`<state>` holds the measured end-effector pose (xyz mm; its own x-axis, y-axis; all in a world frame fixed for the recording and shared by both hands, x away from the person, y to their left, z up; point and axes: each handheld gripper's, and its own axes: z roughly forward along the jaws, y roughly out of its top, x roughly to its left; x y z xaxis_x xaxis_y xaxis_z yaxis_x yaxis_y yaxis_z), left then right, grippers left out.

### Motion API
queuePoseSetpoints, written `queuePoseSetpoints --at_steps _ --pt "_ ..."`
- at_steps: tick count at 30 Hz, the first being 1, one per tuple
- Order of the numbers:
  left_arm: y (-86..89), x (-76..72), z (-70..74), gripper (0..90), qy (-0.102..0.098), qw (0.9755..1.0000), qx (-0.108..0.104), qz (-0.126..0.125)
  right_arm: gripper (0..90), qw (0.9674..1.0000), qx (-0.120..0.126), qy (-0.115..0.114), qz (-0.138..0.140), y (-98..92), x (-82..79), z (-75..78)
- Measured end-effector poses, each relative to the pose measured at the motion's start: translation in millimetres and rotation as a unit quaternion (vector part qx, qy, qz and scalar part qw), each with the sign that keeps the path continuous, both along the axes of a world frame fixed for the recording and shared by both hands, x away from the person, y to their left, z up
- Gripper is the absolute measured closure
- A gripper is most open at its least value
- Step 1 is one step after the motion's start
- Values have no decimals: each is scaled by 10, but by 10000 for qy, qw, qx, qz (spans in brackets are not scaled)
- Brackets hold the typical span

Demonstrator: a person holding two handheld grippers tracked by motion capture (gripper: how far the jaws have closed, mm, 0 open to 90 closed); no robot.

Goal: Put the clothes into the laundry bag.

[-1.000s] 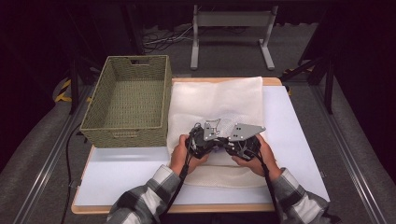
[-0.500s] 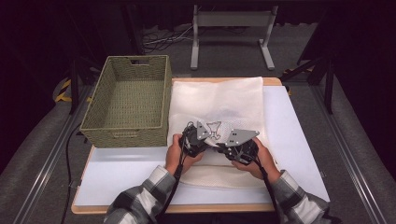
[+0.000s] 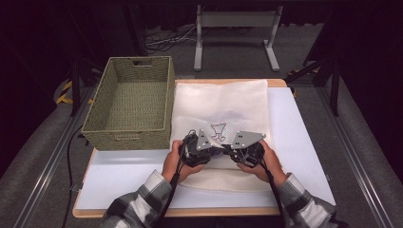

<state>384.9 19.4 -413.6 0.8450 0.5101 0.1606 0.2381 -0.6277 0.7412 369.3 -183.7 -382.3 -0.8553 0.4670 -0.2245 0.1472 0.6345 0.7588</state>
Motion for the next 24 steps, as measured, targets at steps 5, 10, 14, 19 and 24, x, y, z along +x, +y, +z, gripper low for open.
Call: queuePoseSetpoints --at_steps 5,10,14,19,24 --pt "-44 -38 -1 718 248 9993 86 -283 862 9999 92 -17 -47 -46 -11 32" --pt "-161 -47 -76 761 352 9981 155 -475 862 9999 117 -30 -15 -50 -21 48" --pt "-221 8 -156 765 485 9974 157 -514 862 10000 87 -6 19 -29 -26 35" --pt "-287 23 -224 793 367 9978 331 -432 862 10000 77 18 28 -27 -24 30" --pt "-316 96 -314 864 259 9989 391 -93 861 9999 21 93 56 -9 -27 1"
